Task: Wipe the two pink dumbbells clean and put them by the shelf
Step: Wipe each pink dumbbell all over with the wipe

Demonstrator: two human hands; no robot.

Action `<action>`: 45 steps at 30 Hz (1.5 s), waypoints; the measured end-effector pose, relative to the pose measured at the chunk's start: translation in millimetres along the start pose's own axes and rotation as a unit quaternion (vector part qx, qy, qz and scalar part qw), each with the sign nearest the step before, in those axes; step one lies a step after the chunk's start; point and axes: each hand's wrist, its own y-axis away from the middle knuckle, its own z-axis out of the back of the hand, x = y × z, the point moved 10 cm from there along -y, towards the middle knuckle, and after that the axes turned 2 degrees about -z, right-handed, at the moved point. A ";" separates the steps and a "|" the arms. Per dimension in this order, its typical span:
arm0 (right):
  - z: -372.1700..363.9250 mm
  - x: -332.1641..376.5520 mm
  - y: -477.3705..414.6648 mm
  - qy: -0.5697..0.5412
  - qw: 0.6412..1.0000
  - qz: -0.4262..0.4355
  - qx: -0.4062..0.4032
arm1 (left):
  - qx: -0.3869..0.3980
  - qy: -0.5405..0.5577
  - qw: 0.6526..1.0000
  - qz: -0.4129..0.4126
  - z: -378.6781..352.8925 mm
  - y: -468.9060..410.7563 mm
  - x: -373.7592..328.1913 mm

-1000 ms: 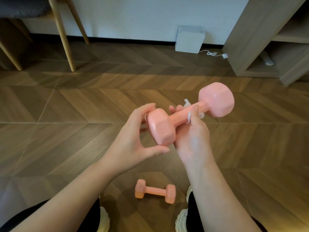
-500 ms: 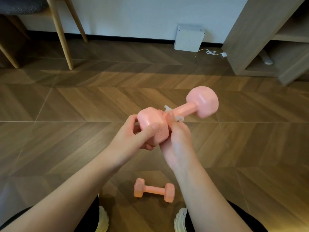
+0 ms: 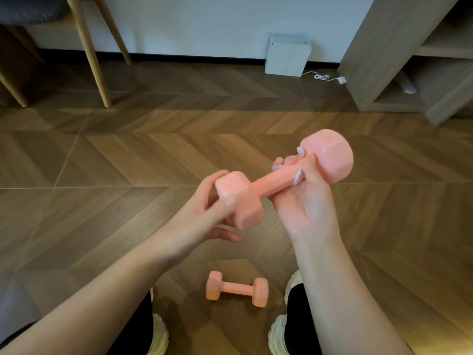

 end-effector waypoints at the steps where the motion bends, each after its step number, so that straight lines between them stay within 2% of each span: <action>1: 1.3 0.3 -0.7 0.004 1.000 0.003 -0.001 | -0.014 0.039 0.999 0.018 1.2 -2.6 4.4; 2: 1.7 -0.3 -0.3 0.014 1.000 0.004 -0.001 | -0.030 0.034 0.999 0.001 2.8 -5.0 0.1; 4: 1.7 -6.3 1.8 0.053 0.999 0.000 -0.003 | -0.057 -0.068 0.993 -0.083 3.2 -4.6 -19.9; 7: 2.5 -32.6 8.9 0.132 0.990 -0.050 -0.023 | -0.071 -0.255 0.946 -0.185 -2.3 1.3 -40.8; 9: 5.9 -52.1 12.5 0.149 0.983 -0.099 -0.034 | -0.085 -0.352 0.903 -0.231 -2.5 5.6 -50.4; 12: 3.2 -68.2 11.9 0.108 0.983 -0.151 -0.011 | -0.072 -0.469 0.830 -0.292 -6.4 11.1 -58.2; 15: 3.4 -69.9 7.1 0.044 0.985 -0.168 0.001 | -0.069 -0.570 0.743 -0.344 -13.4 17.5 -64.0; 17: 5.7 -60.3 2.8 0.015 0.987 -0.158 -0.006 | -0.070 -0.602 0.700 -0.377 -18.8 24.2 -69.4; 22: -3.4 -13.6 -0.9 0.007 0.996 -0.090 0.016 | -0.074 -0.603 0.681 -0.409 -20.3 35.2 -76.0; 25: -5.8 -15.5 9.6 0.012 0.995 -0.094 0.017 | -0.070 -0.604 0.677 -0.416 -21.8 36.4 -74.6; 29: 2.9 -57.2 21.0 0.026 0.985 -0.173 0.017 | -0.060 -0.611 0.683 -0.396 -27.4 30.9 -67.6; 31: 4.2 -66.8 20.2 0.021 0.981 -0.191 0.027 | -0.068 -0.609 0.700 -0.368 -24.7 27.4 -64.3; 33: 5.7 -64.0 15.0 0.013 0.983 -0.183 0.023 | -0.080 -0.566 0.747 -0.339 -16.9 25.2 -63.7; 36: 3.8 -51.0 7.4 -0.015 0.986 -0.164 0.014 | -0.089 -0.442 0.848 -0.279 1.1 22.1 -63.7; 38: 2.8 -36.8 3.0 -0.013 0.991 -0.133 0.012 | -0.093 -0.342 0.912 -0.205 15.4 17.9 -54.3; 40: -0.3 -26.5 3.0 -0.010 0.993 -0.115 0.013 | -0.089 -0.230 0.961 -0.126 24.6 14.0 -39.0; 42: -5.0 -25.8 6.0 0.008 0.993 -0.115 0.024 | -0.099 -0.123 0.986 -0.054 30.3 12.4 -21.9; 45: -9.9 -44.5 14.5 0.073 0.989 -0.125 0.042 | -0.106 -0.015 0.992 0.063 29.6 11.0 1.7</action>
